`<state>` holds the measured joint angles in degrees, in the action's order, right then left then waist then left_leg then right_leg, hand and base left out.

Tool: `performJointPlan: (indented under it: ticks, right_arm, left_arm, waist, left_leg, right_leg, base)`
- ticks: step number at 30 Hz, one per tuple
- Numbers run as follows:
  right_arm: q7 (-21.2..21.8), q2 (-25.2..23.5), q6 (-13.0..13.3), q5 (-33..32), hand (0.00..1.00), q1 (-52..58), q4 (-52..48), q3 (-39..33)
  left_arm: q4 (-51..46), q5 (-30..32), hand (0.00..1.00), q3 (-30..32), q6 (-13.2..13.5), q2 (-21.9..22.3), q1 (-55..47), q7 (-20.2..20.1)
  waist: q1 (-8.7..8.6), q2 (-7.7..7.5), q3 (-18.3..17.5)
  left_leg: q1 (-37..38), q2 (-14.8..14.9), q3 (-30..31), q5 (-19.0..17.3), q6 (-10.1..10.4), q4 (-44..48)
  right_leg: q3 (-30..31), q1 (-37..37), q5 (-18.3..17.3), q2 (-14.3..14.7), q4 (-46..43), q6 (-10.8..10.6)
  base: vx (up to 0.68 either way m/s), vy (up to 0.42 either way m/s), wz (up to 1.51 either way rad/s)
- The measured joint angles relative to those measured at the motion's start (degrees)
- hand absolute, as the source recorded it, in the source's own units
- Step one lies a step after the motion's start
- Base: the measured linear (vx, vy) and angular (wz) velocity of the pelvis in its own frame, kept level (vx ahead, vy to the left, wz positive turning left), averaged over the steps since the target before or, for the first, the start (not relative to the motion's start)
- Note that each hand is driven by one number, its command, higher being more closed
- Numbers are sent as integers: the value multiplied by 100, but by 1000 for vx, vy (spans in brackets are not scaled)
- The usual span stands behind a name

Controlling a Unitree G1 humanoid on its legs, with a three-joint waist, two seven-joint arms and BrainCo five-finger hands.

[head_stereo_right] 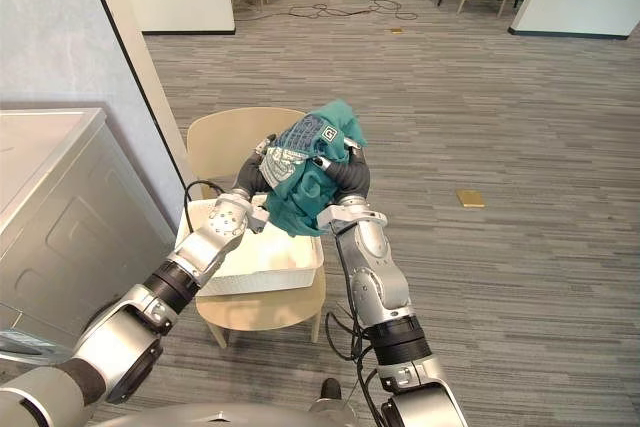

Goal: Pick up the laundry basket with both hands and put the clothes into the washing machine.

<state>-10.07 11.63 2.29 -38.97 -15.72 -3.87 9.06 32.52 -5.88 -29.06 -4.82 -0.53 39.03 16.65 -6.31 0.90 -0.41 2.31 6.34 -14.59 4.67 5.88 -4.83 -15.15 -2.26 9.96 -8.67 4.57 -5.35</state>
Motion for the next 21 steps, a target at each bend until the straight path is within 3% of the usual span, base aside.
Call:
performJointPlan:
  ticks: [6, 7, 21]
  right_arm:
    - [-4, 2, 9, -154, 100, 0, -59, 48]
    - [-4, 8, 9, -169, 100, -1, -71, 52]
    - [-6, 1, 162, -237, 100, -1, -207, 158]
  left_arm:
    - [-1, 50, 0, -277, -18, 76, 227, -78]
    - [-1, 48, 100, -287, -18, 80, 233, -78]
    - [-179, -82, 100, -506, -12, 140, 242, -62]
  waist:
    - [-23, -18, 2]
    - [-30, -20, 3]
    - [-42, -143, 19]
  left_leg:
    - [-5, 1, 19, 0, 0, 1]
    - [-5, 1, 19, 0, 0, 1]
    - [2, 4, 25, 0, 0, 7]
  right_leg:
    - [-9, -1, -8, 2, 0, -6]
    - [-9, -1, -6, 2, 0, -3]
    - [-10, 10, 11, 4, 0, 19]
  base:
    - [-1, -2, 1]
    - [0, 0, 0]
    - [0, 0, 0]
